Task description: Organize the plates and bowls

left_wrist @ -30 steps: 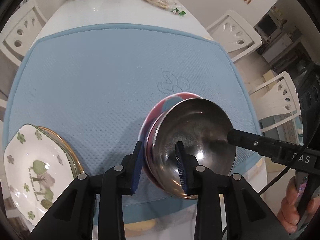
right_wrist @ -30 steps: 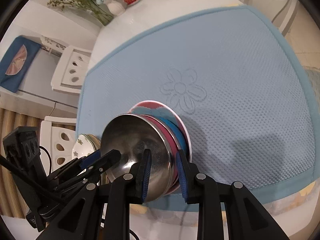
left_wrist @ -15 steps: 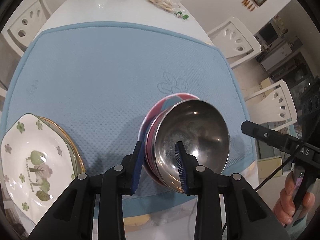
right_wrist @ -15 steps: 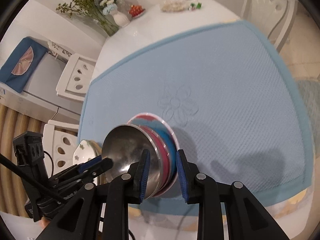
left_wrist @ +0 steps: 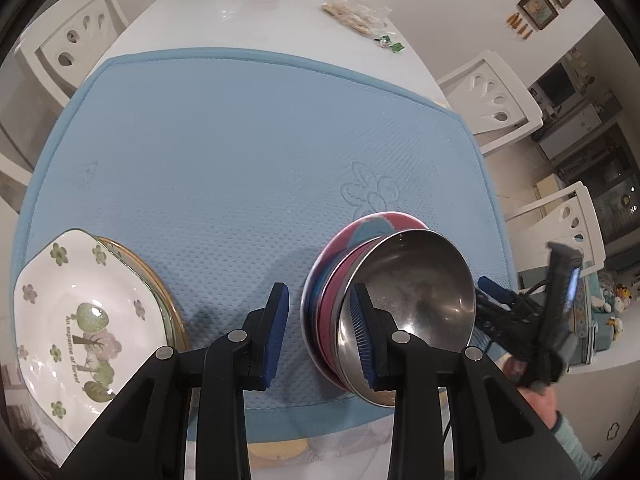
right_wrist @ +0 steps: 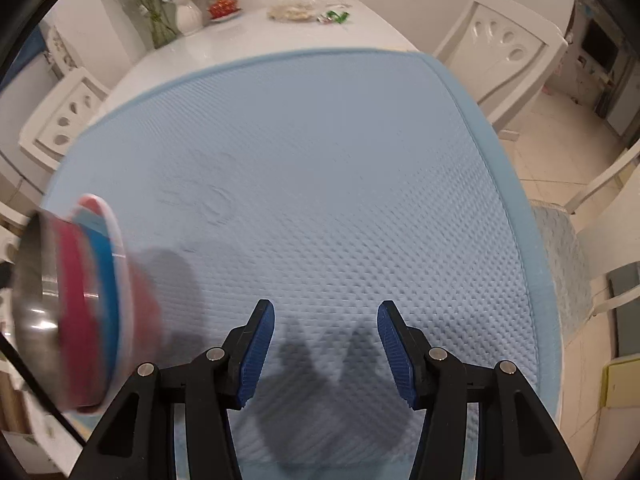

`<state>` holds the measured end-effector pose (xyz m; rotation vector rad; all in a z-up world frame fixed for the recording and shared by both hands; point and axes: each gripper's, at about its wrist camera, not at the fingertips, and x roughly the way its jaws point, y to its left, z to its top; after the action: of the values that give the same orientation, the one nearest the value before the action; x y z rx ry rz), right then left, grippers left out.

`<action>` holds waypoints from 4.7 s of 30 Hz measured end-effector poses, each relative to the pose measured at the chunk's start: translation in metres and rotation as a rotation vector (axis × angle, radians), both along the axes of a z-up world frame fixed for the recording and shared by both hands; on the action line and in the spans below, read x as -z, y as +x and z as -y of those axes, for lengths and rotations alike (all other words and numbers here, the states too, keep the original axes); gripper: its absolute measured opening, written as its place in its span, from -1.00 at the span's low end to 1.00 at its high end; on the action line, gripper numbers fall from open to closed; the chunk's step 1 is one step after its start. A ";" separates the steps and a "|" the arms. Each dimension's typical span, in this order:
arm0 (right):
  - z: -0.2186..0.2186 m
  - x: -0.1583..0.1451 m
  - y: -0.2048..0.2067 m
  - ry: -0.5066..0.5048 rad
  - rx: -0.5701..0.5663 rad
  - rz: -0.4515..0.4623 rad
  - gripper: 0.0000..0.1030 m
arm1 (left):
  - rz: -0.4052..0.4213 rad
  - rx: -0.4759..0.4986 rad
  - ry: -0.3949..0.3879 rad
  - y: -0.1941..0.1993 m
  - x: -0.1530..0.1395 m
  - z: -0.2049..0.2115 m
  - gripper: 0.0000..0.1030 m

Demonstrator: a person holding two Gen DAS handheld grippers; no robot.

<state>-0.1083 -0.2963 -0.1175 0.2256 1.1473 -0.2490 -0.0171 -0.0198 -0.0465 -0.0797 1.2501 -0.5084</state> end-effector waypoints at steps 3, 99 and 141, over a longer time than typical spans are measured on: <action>0.005 0.020 0.001 -0.036 -0.009 0.004 0.04 | -0.004 -0.001 0.012 0.002 0.001 0.006 -0.43; 0.023 0.039 -0.009 -0.131 -0.006 0.200 1.00 | 0.035 0.002 -0.056 0.003 -0.023 0.026 -0.43; -0.058 -0.036 0.017 0.352 -0.108 0.055 0.85 | -0.185 -0.025 -0.164 -0.006 0.048 -0.001 -0.01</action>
<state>-0.0916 -0.2385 -0.0811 0.4758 1.1400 0.0570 -0.0228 -0.0192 -0.0941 -0.2864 1.3842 -0.5913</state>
